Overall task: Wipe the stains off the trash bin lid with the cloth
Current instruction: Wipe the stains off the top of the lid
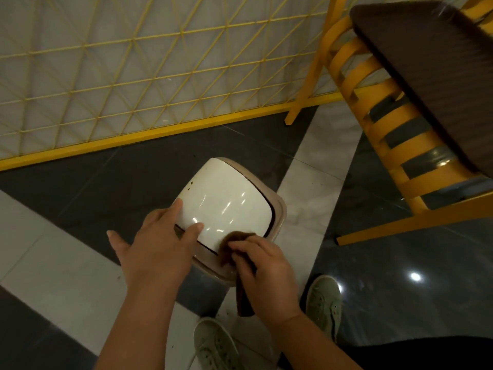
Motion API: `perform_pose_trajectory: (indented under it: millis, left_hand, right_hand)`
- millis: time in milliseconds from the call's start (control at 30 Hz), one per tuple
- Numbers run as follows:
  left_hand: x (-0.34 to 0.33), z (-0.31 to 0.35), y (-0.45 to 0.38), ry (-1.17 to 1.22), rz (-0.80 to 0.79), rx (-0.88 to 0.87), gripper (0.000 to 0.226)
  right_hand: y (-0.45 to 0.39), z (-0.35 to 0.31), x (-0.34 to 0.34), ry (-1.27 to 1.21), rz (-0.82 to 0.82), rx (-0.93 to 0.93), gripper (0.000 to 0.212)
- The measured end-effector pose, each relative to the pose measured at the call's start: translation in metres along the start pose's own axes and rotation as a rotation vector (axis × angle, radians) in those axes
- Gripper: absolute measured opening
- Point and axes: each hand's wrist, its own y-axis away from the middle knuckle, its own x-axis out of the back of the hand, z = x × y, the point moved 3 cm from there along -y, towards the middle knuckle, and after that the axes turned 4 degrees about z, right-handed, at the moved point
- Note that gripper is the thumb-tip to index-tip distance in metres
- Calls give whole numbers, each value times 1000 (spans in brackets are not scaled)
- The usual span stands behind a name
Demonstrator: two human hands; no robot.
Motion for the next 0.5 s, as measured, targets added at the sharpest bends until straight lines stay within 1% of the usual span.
perform_pose_trajectory:
  millis: [67,133,167,267,333,433,500]
  left_hand:
    - [-1,0,0,0,1,-2,57]
    - [0,1,0,-10,0,-4,58]
    - [0,1,0,-12,-1,-3,58]
    - [0,1,1,-4,0,-7,57]
    - [-1,2,0,-3,1,-7,57]
    - [-1,2,0,-3,4,-2,57]
    - [-2,1,1,19,5,0,57]
  right_hand:
    - [5,15,7,-89,25,-249,24]
    - [3,17,7,-204,35,-501,28]
    - [1,13,5,-225,14,-566,31]
    - [1,-3,-2,-250,-106,-633,46]
    - [5,-9,-3,-314,-149,-687,51]
    - [-7,-11,1,-360,-185,-737,47]
    - [-27,-7,1,-361,-150,-752,45]
